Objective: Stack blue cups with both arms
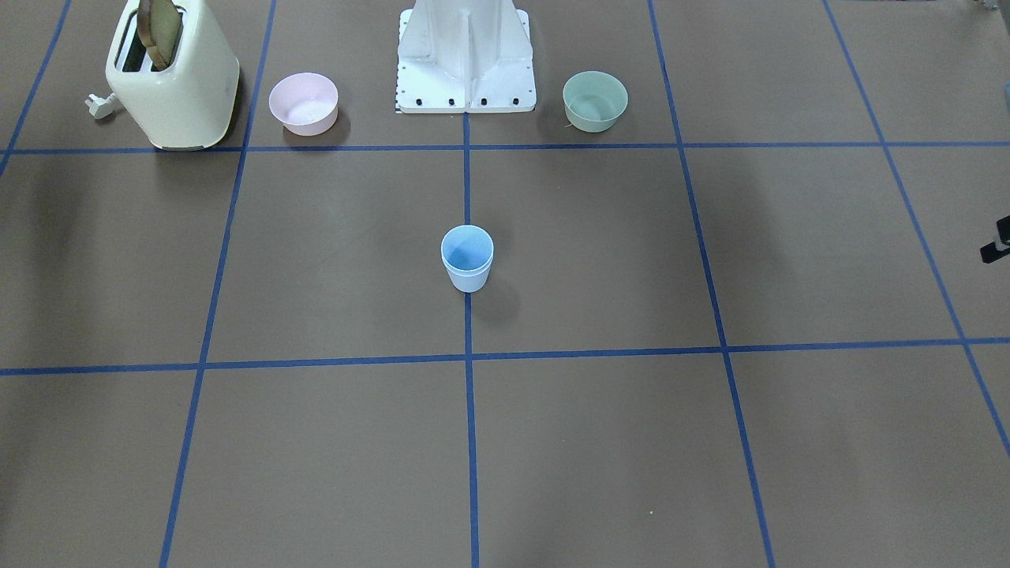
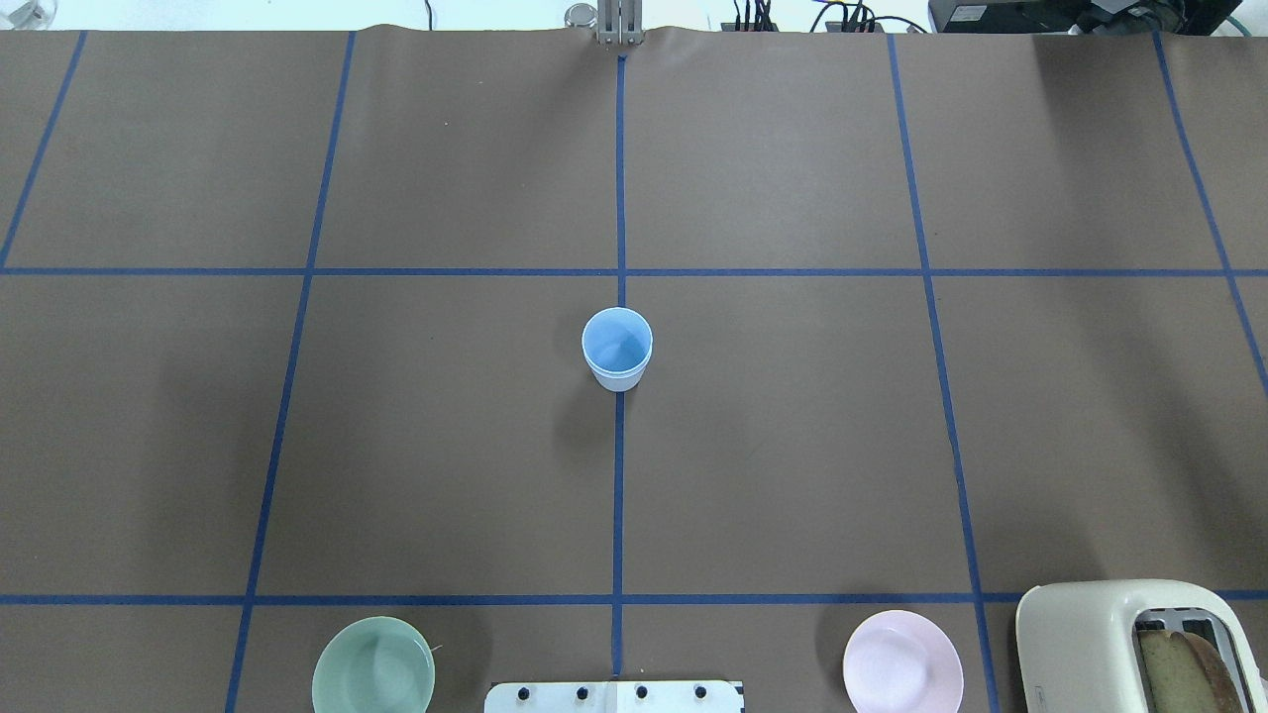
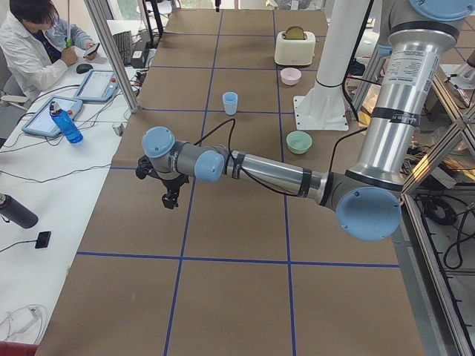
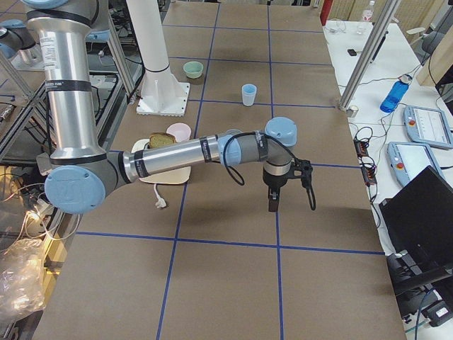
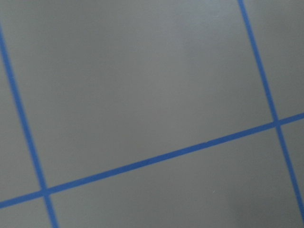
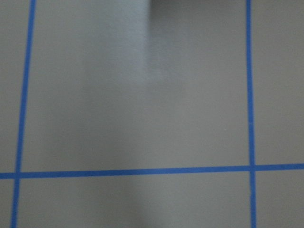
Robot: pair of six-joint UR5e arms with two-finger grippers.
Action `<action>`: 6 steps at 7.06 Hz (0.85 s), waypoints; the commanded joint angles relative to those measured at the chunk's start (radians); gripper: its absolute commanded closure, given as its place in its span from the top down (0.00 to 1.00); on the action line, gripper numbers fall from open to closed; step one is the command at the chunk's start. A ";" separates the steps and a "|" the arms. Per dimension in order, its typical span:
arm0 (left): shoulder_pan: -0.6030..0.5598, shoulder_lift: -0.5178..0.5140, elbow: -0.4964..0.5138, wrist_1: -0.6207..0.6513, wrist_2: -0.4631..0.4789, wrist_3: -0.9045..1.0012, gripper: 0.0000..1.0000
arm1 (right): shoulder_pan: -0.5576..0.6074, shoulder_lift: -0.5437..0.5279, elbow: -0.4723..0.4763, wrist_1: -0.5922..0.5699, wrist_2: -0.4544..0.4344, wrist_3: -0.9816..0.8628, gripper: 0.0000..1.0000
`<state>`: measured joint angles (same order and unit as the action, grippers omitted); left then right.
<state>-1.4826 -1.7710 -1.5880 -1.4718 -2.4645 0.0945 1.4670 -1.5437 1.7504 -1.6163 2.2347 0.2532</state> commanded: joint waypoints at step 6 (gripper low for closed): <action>-0.047 0.179 -0.090 0.139 0.045 0.091 1.00 | 0.095 -0.153 0.009 0.003 0.003 -0.141 1.00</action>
<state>-1.5301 -1.6070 -1.6738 -1.3321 -2.4238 0.1850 1.5613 -1.6921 1.7601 -1.6132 2.2348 0.1123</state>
